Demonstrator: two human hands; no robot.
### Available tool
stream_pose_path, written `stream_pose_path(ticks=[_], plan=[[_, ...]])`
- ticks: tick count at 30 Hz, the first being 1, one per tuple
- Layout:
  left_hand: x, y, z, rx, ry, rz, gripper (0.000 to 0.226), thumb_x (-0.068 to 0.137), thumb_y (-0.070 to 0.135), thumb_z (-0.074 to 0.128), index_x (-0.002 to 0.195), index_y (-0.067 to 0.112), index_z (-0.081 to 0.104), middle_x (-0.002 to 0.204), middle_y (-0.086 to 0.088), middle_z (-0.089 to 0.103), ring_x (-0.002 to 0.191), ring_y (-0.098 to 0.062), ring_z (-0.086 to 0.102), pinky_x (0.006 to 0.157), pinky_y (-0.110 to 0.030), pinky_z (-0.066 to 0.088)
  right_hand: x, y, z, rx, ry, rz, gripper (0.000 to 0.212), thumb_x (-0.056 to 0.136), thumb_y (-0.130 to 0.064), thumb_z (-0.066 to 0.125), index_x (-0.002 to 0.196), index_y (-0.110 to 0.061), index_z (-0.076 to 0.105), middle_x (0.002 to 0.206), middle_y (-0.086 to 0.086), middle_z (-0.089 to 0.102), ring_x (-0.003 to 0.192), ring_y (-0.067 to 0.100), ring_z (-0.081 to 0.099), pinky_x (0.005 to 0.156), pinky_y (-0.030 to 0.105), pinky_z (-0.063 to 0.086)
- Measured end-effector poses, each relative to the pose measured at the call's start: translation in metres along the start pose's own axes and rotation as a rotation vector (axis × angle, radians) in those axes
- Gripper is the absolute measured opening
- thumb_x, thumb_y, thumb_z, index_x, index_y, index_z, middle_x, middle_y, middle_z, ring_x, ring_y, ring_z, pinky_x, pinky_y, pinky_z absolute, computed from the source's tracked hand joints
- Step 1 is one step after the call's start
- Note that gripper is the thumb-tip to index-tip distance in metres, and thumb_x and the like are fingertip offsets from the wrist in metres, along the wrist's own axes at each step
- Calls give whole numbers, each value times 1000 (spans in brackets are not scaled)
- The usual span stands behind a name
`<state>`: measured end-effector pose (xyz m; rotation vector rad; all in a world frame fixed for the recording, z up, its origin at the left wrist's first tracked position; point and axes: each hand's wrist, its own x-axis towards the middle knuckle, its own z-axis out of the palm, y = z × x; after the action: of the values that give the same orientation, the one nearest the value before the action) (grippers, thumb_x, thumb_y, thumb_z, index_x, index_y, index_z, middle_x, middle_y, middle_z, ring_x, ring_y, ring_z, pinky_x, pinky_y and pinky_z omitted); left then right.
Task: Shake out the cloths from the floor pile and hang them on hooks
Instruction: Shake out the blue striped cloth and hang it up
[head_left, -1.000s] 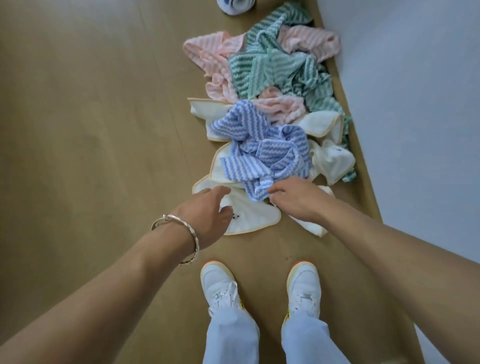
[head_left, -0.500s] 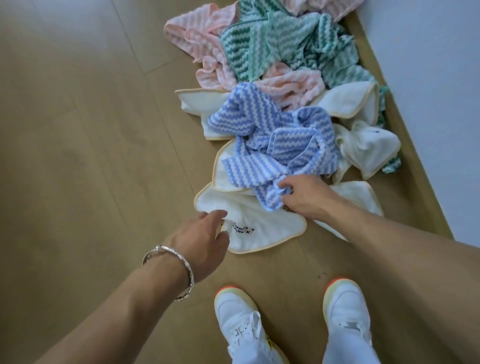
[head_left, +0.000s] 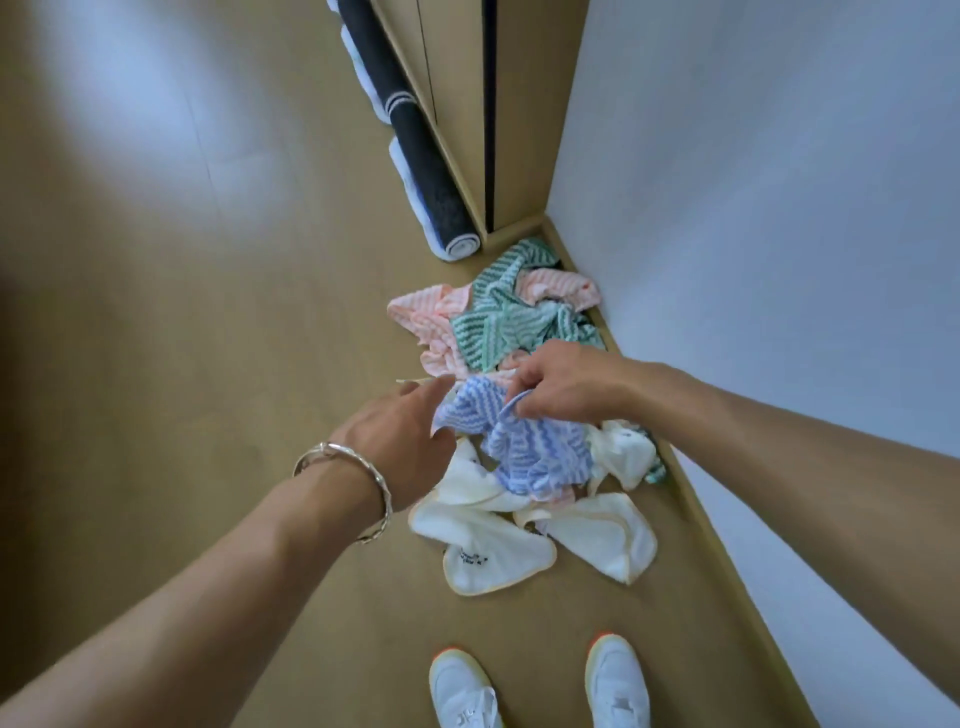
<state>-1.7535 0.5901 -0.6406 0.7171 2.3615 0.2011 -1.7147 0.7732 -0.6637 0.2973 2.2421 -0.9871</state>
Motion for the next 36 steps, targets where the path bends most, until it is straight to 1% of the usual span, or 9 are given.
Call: stream_pose_path(ticks=[3,7,10,15,18,21,27,31,36], plan=[[-35,34,-83,17,68,53,57,96,31,46,147,29,22,148,3,36,131,-21,40,99,-24,32,-58,-63,-70,-27,38,-53,17,90,-19,61,102,-17,72,91,-7,60,87,9,54,62,11,38],[-98,82,-204,-11,119,106,53,95,34,49,144,28,30,141,-1,45,126,-23,46,97,-27,36,-147,-154,-154,-5,204,-169,12,94,-21,52,98,-18,64,89,-3,60,85,15,55,67,23,42],[-156,112,-292,-158,187,153,38,90,37,57,126,27,49,120,1,59,111,-22,57,95,-35,45,-221,-227,-207,32,363,-291,11,96,-25,50,94,-24,61,92,1,66,85,18,61,75,33,48],[-265,144,-411,-348,354,295,4,86,27,62,83,29,60,81,7,65,81,-14,59,85,-39,52,-344,-347,-262,-74,503,-501,15,98,-28,50,100,-20,61,89,-4,65,79,9,59,72,26,45],[-323,144,-462,-433,485,362,25,81,37,56,93,15,59,84,-5,65,78,-22,59,84,-47,49,-400,-406,-280,-138,594,-615,12,97,-33,52,99,-23,58,84,-7,63,74,5,57,67,24,43],[-373,137,-491,-492,657,330,23,78,46,56,85,25,51,92,-9,65,86,-31,62,83,-53,51,-441,-450,-284,-181,665,-707,14,92,-39,58,98,-26,56,84,-7,61,73,4,57,65,23,42],[-442,120,-510,-309,928,202,11,96,31,48,94,21,53,85,-2,63,78,-17,61,65,-28,49,-462,-490,-273,-273,442,-748,11,91,-35,62,81,-32,59,81,-9,61,71,2,58,62,21,41],[-470,108,-493,-237,801,64,27,84,46,62,95,22,57,87,-3,66,79,-19,64,72,-34,53,-465,-494,-266,-226,354,-836,16,94,-30,58,100,-18,66,97,1,69,86,14,67,74,28,53],[-489,99,-455,-196,794,-139,40,88,38,59,82,-2,56,80,-18,61,65,-16,53,61,-26,40,-468,-488,-269,-303,280,-851,16,94,-33,58,89,-19,63,89,2,65,83,18,63,69,28,51]])
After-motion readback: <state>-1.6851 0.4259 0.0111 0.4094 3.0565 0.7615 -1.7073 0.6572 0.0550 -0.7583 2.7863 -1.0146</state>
